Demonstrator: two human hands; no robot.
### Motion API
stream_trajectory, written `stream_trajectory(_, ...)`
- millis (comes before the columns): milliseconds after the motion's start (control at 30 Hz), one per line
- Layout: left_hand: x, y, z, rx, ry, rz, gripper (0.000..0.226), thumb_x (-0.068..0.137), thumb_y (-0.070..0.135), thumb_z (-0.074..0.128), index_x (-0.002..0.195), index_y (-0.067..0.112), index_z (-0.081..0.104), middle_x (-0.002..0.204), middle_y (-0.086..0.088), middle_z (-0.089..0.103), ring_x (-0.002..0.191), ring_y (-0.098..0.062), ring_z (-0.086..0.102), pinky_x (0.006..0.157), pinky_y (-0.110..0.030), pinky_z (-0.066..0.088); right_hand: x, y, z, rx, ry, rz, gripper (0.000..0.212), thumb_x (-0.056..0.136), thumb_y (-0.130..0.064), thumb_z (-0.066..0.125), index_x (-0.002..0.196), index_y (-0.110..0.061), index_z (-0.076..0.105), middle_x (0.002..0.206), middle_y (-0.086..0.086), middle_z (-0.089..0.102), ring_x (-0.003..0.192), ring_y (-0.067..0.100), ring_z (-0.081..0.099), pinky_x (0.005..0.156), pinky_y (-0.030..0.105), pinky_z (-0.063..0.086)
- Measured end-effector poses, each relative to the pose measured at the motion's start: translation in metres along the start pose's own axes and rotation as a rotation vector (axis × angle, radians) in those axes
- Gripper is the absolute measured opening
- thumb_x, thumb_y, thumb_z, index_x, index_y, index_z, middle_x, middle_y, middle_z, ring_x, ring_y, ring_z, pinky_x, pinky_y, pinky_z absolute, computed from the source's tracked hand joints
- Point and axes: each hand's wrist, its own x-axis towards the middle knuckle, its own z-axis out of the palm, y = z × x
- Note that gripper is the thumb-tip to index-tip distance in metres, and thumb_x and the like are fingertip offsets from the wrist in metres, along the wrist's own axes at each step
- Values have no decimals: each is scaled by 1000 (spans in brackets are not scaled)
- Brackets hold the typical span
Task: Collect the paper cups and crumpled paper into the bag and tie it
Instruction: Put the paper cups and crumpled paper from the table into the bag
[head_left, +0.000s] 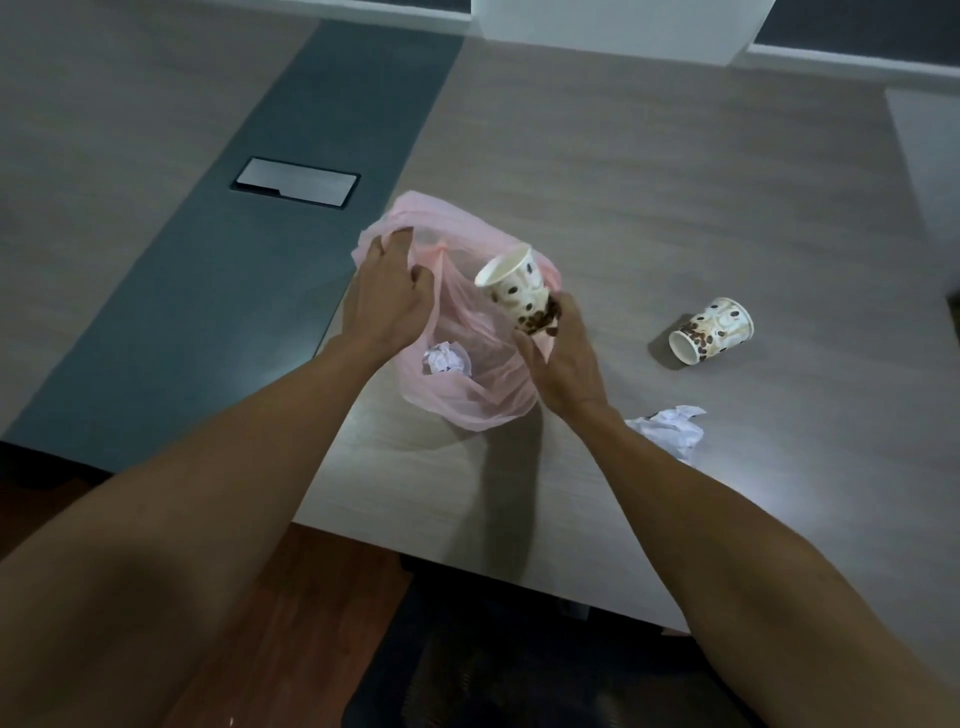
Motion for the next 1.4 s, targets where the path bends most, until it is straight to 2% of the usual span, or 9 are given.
stream_trajectory(200, -5, 10, 6, -30, -30, 15, 51, 101, 21, 44, 150, 13, 35, 142, -20, 49, 121, -39, 51, 97, -51, 46, -7, 9, 8, -182, -194, 39, 53, 94, -32, 70, 135, -13, 42, 135, 15, 56, 117, 36, 56, 88, 44, 48)
stream_trajectory(300, -8, 17, 12, -30, -54, 10, 50, 101, 23, 44, 150, 15, 36, 142, -17, 50, 121, -38, 52, 96, -50, 46, -3, 8, 2, -256, -214, 49, 63, 88, -36, 76, 134, -14, 40, 141, 12, 49, 120, 36, 54, 88, 49, 51)
stream_trajectory(467, -8, 30, 20, -39, -71, 28, 52, 98, 27, 42, 149, 16, 36, 142, -17, 51, 121, -40, 53, 98, -54, 47, 8, 33, -33, -409, 167, 104, 59, 92, -39, 63, 138, -7, 44, 139, 18, 46, 118, 37, 53, 93, 50, 50)
stream_trajectory(600, -7, 39, 27, -81, -58, 44, 52, 97, 27, 42, 147, 16, 37, 137, -15, 52, 119, -38, 53, 95, -52, 47, 26, 71, -87, -609, 191, 456, 81, 84, -31, 70, 151, -19, 26, 162, 21, 17, 147, 44, 21, 110, 59, 31)
stream_trajectory(800, -8, 54, 45, -115, -51, 62, 50, 96, 27, 42, 144, 15, 40, 129, -13, 55, 114, -34, 53, 93, -50, 48, 38, 110, -128, -655, 10, 656, 104, 74, -38, 86, 154, -38, 19, 167, 13, -20, 153, 42, -13, 110, 69, 24)
stream_trajectory(967, -6, 69, 56, -120, -52, 82, 46, 95, 26, 43, 138, 13, 43, 124, -13, 56, 110, -34, 54, 90, -48, 47, 39, 121, -138, -644, -20, 616, 76, 89, -35, 73, 152, -31, 30, 164, 19, 8, 147, 44, 19, 109, 59, 30)
stream_trajectory(1067, -5, 76, 58, -150, -55, 81, 48, 92, 29, 42, 138, 14, 44, 121, -11, 58, 106, -33, 56, 91, -51, 50, 36, 117, -137, -593, 32, 543, 77, 85, -30, 75, 150, -27, 35, 151, 20, 27, 132, 45, 36, 105, 53, 38)
stream_trajectory(1233, 2, 82, 50, -158, -51, 57, 52, 95, 30, 42, 145, 15, 38, 131, -12, 56, 114, -34, 56, 95, -52, 49, 21, 58, -111, 9, 271, 144, 76, 83, -46, 76, 142, -17, 37, 132, 7, 44, 116, 22, 51, 90, 38, 52)
stream_trajectory(1400, 6, 78, 33, -123, -20, 20, 46, 100, 36, 31, 139, 16, 47, 130, -12, 58, 114, -34, 55, 96, -51, 47, 6, 6, -58, 103, 20, -58, 61, 81, -53, 77, 116, -15, 44, 112, 2, 52, 95, 19, 57, 74, 38, 54)
